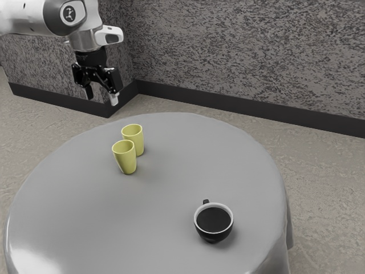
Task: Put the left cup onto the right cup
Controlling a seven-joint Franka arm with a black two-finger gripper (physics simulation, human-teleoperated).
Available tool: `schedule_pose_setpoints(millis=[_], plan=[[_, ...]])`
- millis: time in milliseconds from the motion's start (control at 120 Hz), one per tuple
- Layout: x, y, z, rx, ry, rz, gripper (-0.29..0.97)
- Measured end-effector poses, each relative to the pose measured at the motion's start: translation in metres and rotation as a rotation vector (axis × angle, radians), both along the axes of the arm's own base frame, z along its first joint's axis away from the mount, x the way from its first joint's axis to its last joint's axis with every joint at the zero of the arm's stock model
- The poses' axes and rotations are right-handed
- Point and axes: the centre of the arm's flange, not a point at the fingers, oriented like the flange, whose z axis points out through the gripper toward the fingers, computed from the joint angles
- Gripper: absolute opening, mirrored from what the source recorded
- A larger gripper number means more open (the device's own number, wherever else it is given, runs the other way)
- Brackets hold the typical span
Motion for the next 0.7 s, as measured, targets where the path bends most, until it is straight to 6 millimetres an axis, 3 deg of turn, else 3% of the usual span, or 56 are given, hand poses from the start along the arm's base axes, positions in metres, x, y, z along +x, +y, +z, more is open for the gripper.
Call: schedule_pose_setpoints(millis=[400,533,700], plan=[[0.013,0.003,-0.014,0.005,0.000,0.015,0.68],[0.028,0.000,-0.032,0.009,-0.003,0.014,0.68],[0.062,-0.006,-0.050,0.015,-0.017,0.009,0.68]])
